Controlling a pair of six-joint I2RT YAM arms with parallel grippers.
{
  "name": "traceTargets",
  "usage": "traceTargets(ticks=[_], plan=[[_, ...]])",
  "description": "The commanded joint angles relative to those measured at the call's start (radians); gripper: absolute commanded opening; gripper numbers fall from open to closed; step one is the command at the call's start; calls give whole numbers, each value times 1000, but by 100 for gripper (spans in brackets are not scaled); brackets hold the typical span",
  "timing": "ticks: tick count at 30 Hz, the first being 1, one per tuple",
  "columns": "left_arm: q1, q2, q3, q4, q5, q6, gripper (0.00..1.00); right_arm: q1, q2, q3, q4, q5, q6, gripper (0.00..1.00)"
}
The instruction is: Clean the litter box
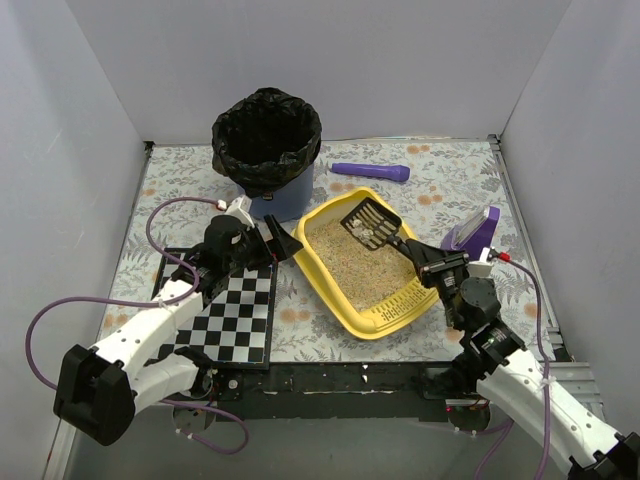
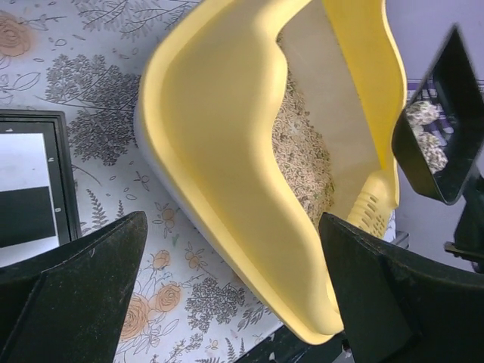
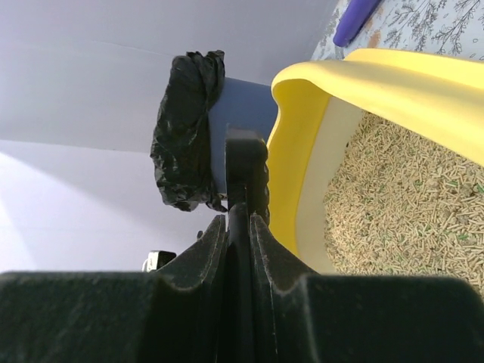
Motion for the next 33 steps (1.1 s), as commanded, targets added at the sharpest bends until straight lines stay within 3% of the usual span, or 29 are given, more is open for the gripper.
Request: traceTargets(ticks=[1,8,13,21,27,33], plan=[[-2,-3,34,-43,-68,-10,98,-1,76,171,-11,-36,-86,1],[-2,-32,37,-49,-102,-32,98,-1,240,272,99,-71,-34,1],[-2,-69,31,-68,-130,-39,98,2,379,430,152,-126,-68,1],[-2,-104,17,-72,-185,-50,98,45,579,640,149,-123,-37,1],[-2,-109,17,-74,-177,-52,98,74,717,841,113,-129,-141,1],[-2,-129,8,-75,-187,-52,98,104,859,993,87,-36,-180,1]])
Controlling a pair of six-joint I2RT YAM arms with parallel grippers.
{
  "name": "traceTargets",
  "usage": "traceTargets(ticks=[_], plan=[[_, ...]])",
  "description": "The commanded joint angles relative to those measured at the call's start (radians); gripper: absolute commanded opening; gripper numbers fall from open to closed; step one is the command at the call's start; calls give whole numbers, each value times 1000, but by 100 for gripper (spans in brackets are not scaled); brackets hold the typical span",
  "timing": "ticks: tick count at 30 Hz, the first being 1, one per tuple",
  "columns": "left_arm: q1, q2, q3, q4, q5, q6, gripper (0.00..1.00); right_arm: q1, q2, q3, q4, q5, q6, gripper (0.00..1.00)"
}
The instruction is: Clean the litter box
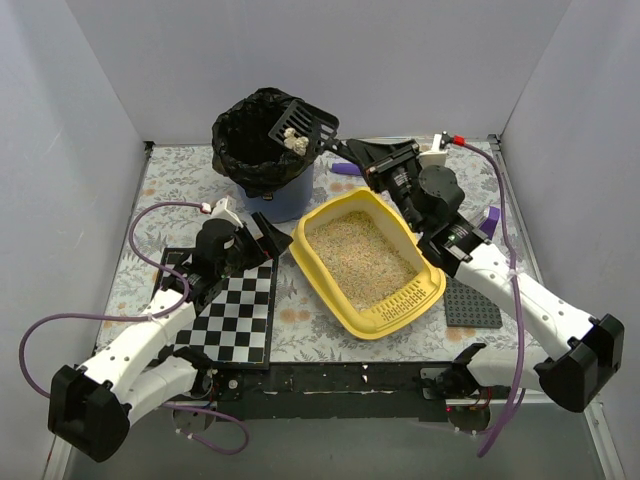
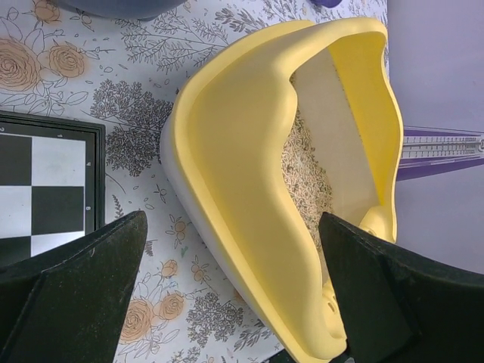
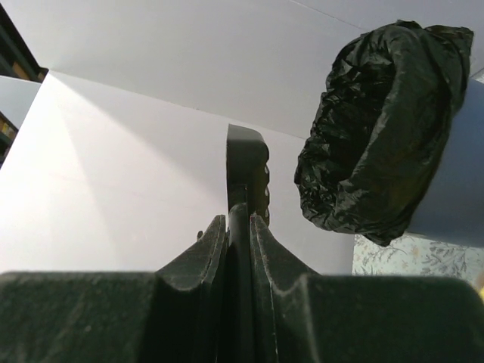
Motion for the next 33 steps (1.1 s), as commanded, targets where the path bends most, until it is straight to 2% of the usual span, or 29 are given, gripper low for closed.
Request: traceTargets(ticks=[1,4,6,9,15,17,19,21,24,26,28,31,33], plan=[[-2,-43,5,-7,-29,-3,98,15,84,124,37,69,-66,1],[-2,-50,7,-7,-32,-1,98,16,160,178,83,103,-137,1],[-2,-49,5,-7,-32,0,98,16,219,210,189,79,-275,1],[-4,-49,2,-7,-32,2,98,18,335,273,335,-71,-583,1],[-8,-44,5,-9,-29,13,98,18,524,443,335,-291,-1065,1],[-11,-47,4,-10,-39,13,98,19,556,473,327,-373,-1170,1],[-13,-50,5,-15,-41,14,98,25,579,486,335,-472,-1361,1],[-18,-55,7,-15,-41,17,98,59,602,528,263,-564,-1634,1],[-21,-57,7,-17,-41,22,98,143,612,537,152,-492,-2042,1],[-21,-55,8,-18,-41,23,98,198,609,468,222,-362,-2294,1],[-22,-53,11,-20,-41,25,98,238,610,387,378,-244,-2516,1],[-22,-53,10,-20,-41,27,98,268,630,348,575,-121,-2614,1],[-24,-53,11,-18,-41,30,98,272,625,376,573,-67,-2496,1]])
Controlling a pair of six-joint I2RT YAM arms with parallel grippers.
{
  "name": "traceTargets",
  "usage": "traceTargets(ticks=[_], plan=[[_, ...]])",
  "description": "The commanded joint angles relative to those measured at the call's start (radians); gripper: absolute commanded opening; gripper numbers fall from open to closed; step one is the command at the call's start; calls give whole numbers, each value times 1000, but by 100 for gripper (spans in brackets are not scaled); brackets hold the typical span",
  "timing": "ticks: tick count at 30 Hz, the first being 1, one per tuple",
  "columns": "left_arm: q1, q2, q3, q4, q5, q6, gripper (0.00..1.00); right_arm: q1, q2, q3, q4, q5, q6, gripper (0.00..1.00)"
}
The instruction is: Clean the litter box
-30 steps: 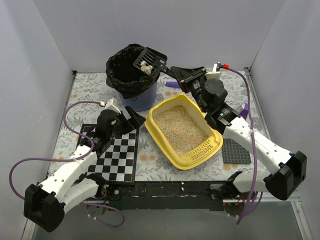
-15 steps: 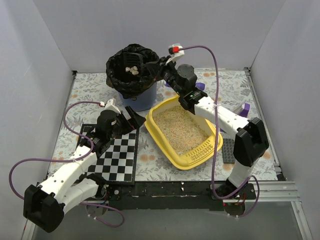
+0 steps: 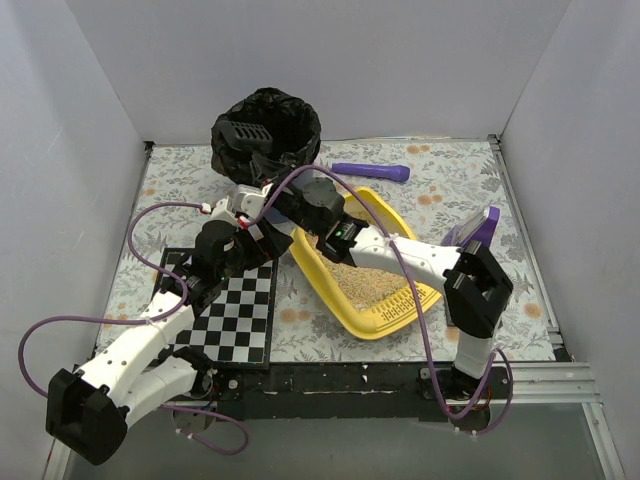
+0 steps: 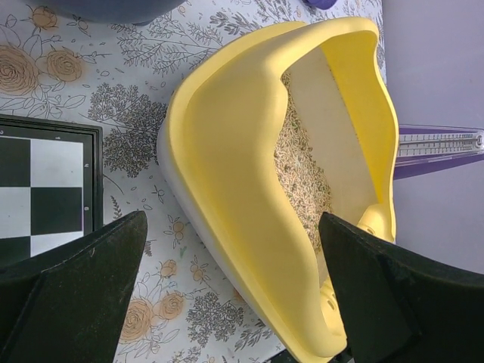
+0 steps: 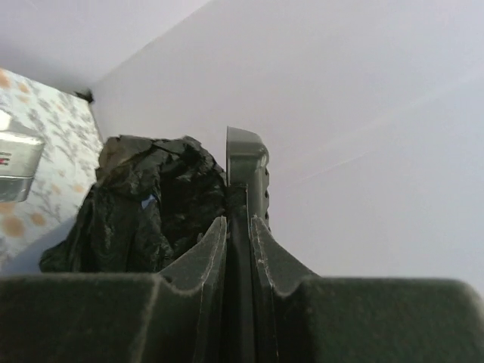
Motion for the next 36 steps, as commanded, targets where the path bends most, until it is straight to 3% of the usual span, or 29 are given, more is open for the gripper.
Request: traceTargets(ticks=[1,6,10,13,15,18,25,31,36], plan=[[-5,-24,15,-13,-17,20,98,-8,-17,38,219,224,-96,1],[-7,-27,17,-13,-7,26,98,-8,-116,110,48,376,437,1],[-7,-36,40,-31,-2,27,98,-8,-239,152,-222,547,828,1],[-7,-52,35,-11,24,9,98,-8,-374,59,-333,675,1141,1],[-7,-43,29,25,91,-6,98,-8,-486,-75,-301,623,1142,1],[-27,11,44,65,165,-54,98,-8,-659,-230,-383,536,1239,1],[-133,186,110,70,90,-69,98,-8,-1029,-592,-459,470,1248,1],[-177,331,184,41,29,-26,98,-8,-1236,-865,-447,543,1328,1],[-183,438,238,2,9,59,83,-8,-1304,-904,-542,588,1407,1]])
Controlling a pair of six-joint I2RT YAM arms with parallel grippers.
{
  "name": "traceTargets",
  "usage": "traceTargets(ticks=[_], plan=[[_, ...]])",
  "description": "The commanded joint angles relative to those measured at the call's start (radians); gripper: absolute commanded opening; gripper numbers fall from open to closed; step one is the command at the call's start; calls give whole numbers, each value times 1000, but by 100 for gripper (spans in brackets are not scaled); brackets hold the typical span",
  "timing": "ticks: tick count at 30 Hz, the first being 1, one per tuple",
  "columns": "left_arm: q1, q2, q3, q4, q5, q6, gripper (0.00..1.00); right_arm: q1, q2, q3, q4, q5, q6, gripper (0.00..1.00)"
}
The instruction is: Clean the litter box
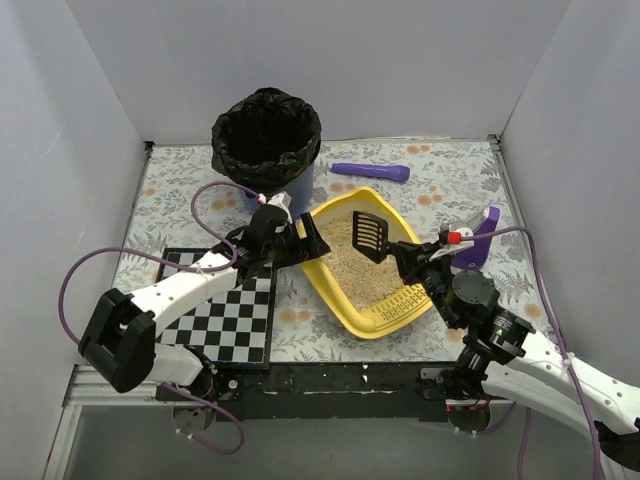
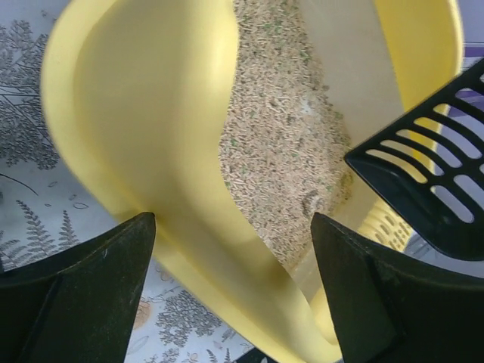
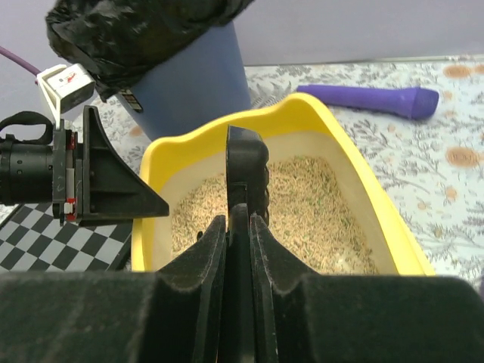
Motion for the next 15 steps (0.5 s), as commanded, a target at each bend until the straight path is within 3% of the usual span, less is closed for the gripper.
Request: traceTargets(ticks=[1,7,11,15], plan=[[-7,48,56,-15,-56,117,80,3,-46,33,-51,87,128,1],[-1,146,125,19,-67,289,54,3,47,130,-255,66,257,1],[28,235,193,39,-55,379,29,3,156,197,-347,60,339,1],[65,304,280,21,42,444,29,3,230,285,-494,127,441,1]])
